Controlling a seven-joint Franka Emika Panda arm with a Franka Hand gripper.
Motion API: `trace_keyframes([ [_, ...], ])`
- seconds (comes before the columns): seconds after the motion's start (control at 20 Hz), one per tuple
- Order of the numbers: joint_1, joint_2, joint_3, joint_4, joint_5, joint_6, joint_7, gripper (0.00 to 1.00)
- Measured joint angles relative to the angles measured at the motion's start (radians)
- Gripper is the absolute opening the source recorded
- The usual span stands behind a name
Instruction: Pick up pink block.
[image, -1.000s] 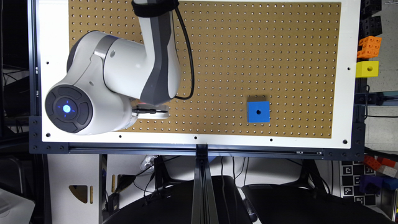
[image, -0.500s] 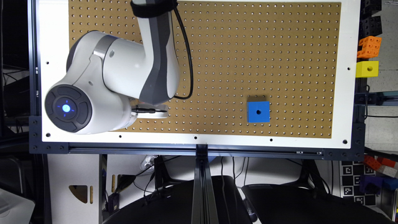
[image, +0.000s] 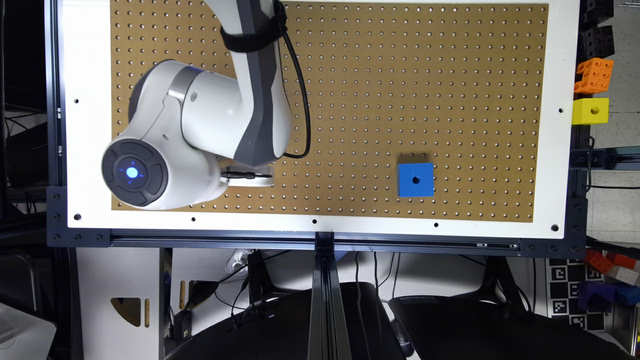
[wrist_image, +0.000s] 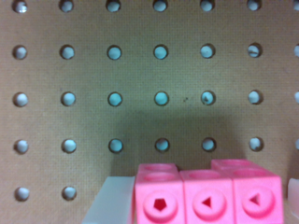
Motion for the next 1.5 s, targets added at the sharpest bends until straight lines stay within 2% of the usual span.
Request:
trace_keyframes([
  [0.25,0.001,0.0,0.0,0.0,0.0,0.003,0.0,1.0],
  [0.3,0.001,0.0,0.0,0.001,0.0001,0.003,0.0,0.0],
  [0.85,0.001,-0.003,0.0,0.0,0.0001,0.001,0.0,0.0],
  [1.05,0.001,-0.026,0.001,0.0,0.0001,-0.017,0.0,0.0],
  [1.2,0.001,-0.066,0.001,0.0,0.0001,-0.055,0.0,0.0],
  [1.4,0.001,-0.148,0.001,0.0,0.0001,-0.14,0.0,0.0],
  [1.5,0.001,-0.175,0.001,0.0,0.0001,-0.168,0.0,0.0],
])
